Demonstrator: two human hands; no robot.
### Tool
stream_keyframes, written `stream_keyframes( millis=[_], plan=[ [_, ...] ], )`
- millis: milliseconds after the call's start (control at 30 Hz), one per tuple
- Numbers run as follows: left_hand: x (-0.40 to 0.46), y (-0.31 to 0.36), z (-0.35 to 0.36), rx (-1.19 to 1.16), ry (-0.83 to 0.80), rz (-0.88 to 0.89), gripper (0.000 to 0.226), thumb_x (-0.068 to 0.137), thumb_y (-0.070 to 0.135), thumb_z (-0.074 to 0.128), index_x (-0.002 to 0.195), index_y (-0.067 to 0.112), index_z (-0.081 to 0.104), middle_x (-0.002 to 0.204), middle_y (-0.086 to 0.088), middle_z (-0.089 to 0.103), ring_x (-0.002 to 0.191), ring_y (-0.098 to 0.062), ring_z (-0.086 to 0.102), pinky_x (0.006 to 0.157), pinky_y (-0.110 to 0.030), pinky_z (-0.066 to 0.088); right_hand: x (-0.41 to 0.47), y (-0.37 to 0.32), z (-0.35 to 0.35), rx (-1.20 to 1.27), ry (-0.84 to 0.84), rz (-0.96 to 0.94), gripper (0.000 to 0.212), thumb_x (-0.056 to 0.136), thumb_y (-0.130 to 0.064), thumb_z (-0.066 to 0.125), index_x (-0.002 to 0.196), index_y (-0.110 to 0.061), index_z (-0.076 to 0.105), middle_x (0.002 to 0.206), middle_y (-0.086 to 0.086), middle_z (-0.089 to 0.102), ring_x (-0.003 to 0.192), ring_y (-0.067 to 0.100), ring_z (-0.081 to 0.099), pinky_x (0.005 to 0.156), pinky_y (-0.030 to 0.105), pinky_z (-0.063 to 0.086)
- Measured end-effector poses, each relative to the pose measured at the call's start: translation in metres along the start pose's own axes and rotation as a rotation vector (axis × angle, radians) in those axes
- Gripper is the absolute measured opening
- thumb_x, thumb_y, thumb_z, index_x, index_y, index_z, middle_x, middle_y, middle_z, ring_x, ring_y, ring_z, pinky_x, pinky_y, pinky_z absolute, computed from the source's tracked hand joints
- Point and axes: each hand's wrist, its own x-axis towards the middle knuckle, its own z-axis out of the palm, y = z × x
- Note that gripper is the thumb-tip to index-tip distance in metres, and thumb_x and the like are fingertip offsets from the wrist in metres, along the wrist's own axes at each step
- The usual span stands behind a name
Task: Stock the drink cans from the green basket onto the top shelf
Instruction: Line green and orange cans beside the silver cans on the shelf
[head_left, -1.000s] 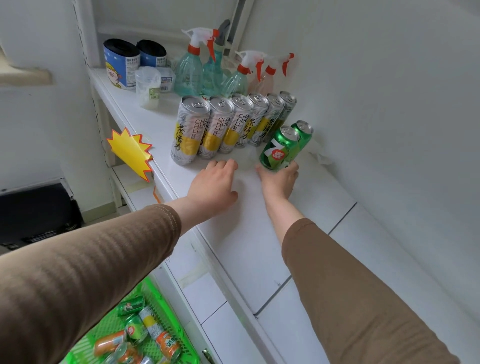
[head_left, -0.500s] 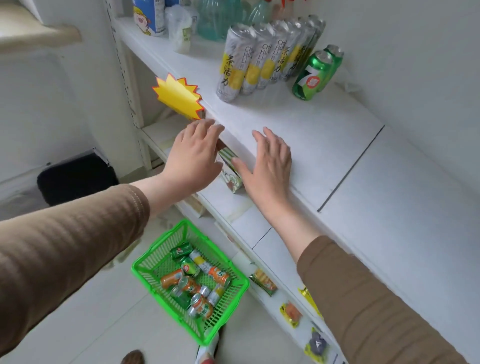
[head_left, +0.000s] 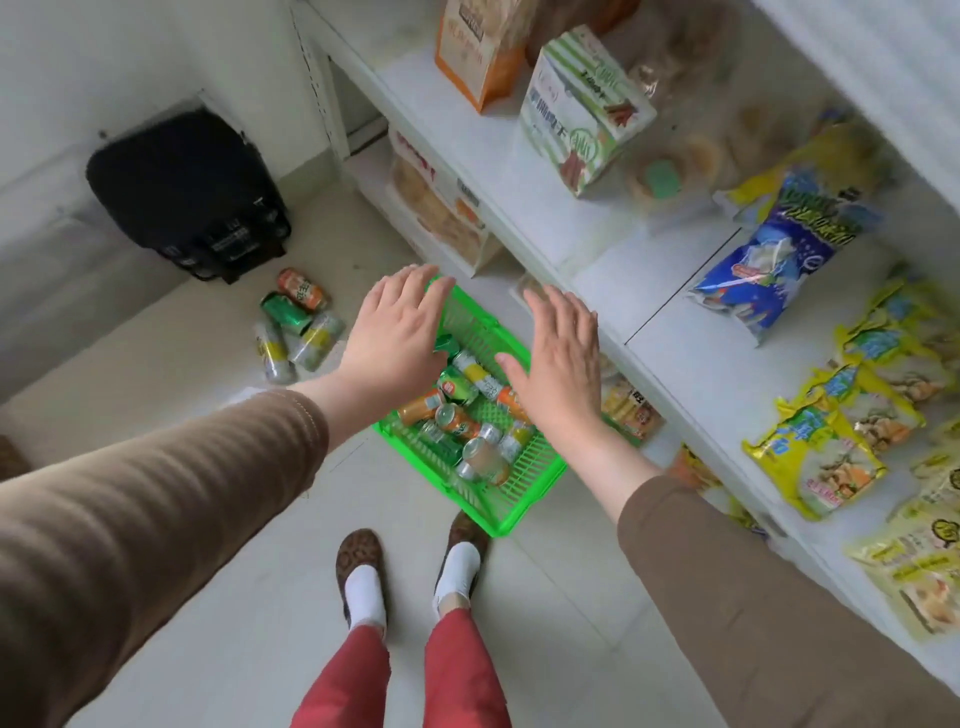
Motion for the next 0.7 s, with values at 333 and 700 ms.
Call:
stream_keyframes(
  millis=[333,700],
  plan=[
    [0.004,-0.040,0.222,0.040,-0.225,-0.077,0.085,0.081,0.037,0.066,0.151,0.017,0.023,0.154,-0.009,0.030,0.142,-0.030,0.025,0.115,-0.043,0.023,-0.011,0.061,0.240,0.097,-0.280,0.115,0.077,0.087,-0.039,0.075,0.150,-0.013,0.038,0.154,0.008,0.041,0.142,0.028,0.035,0.117,0.039,0.031],
    [0.038,-0.089,0.379,0.022,-0.420,-0.155,0.086,0.084,0.034,0.064,0.153,0.017,0.015,0.157,-0.011,0.023,0.144,-0.030,0.021,0.116,-0.045,0.025,0.022,0.075,0.436,0.264,-0.505,0.312,0.064,0.098,-0.037,0.063,0.151,-0.014,0.034,0.154,0.011,0.036,0.135,0.035,0.047,0.103,0.044,0.045]
  ],
)
